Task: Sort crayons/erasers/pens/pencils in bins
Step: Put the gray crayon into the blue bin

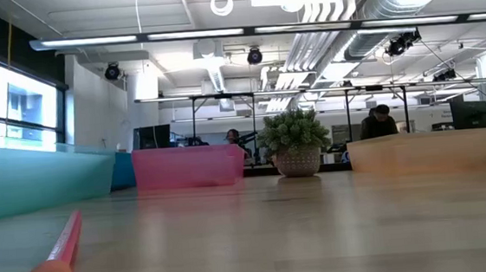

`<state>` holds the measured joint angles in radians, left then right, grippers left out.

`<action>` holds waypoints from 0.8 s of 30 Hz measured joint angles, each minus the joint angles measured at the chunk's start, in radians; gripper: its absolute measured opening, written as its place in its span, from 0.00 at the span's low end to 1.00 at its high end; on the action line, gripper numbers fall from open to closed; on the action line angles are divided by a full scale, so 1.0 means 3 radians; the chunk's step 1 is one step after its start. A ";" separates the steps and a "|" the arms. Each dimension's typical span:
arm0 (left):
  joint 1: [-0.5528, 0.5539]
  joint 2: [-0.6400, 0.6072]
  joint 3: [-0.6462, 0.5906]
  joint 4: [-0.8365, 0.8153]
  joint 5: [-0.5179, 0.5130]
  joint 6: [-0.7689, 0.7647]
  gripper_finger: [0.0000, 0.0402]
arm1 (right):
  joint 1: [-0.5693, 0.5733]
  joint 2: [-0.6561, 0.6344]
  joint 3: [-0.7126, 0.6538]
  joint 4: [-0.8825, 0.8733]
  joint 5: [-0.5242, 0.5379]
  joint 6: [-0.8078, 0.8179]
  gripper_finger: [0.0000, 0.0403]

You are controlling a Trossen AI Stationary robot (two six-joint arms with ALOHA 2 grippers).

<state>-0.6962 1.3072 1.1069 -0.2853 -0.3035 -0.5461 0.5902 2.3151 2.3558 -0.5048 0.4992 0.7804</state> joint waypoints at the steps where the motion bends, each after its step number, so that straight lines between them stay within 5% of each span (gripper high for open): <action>1: 0.0014 -0.0008 0.0001 -0.0059 0.0001 -0.0002 0.04 | -0.0007 0.0000 0.0000 -0.0008 0.0003 0.0001 0.19; 11: 0.0196 -0.0431 0.0001 -0.1191 -0.0352 -0.0196 0.03 | -0.0106 -0.0232 0.0001 -0.0479 -0.0068 -0.0001 0.44; 24: 0.0800 -0.1245 0.0000 -0.2909 -0.1224 -0.0804 0.03 | -0.0321 -0.0393 0.0001 -0.1152 -0.0040 -0.0460 0.46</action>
<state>-0.4562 0.9337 1.1068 -1.1578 -0.6708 -0.7873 0.4939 2.1971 2.3562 -0.8504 0.4870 0.6425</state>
